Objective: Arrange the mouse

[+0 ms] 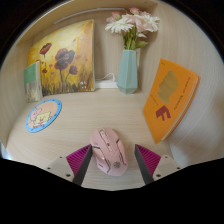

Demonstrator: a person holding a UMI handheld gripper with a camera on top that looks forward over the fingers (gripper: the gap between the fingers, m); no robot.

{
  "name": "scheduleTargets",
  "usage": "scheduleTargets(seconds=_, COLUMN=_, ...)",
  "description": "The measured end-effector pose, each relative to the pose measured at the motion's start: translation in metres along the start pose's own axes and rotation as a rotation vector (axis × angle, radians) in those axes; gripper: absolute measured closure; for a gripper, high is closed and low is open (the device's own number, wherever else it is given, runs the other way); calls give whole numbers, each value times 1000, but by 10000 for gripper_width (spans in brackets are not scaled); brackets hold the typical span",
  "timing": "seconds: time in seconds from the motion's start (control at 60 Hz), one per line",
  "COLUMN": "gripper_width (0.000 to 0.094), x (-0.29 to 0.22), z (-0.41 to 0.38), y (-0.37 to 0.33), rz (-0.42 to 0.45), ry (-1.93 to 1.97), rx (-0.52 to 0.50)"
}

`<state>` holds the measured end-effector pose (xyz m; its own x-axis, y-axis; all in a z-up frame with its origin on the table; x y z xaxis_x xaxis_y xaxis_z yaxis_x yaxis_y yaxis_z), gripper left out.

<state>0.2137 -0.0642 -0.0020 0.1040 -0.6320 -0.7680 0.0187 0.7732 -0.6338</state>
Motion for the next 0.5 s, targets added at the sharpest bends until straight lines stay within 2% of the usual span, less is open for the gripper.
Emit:
scheduleTargets(seconds=0.2, gripper_width=109, x=-8, z=16, y=15, rz=-13, ry=41, rx=32)
scheduleTargets(seconds=0.25, gripper_width=199, x=-10, z=12, y=17, rz=-17, ry=44, rx=19)
scheduleTargets(seconds=0.317, gripper_width=386, x=-12, z=7, y=19, rz=-17, ry=32, rx=9)
scheduleTargets(seconds=0.4, gripper_width=412, x=-11, z=8, y=19, rz=-34, ry=20, rx=33)
scheduleTargets(seconds=0.5, gripper_width=487, x=-9, z=8, y=18, rz=-69, ry=30, rx=62)
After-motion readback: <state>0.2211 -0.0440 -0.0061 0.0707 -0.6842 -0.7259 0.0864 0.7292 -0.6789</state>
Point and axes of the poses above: the point between the fingertips, and its own axes, seen from behind it with the camera up: z to the right, x down, y forward, the way the camera looks, the point moved 1 cm from there along -y, backward, against the way the camera looks, and after that the axes turned 6 degrees about -y, right-handed, at the moved point
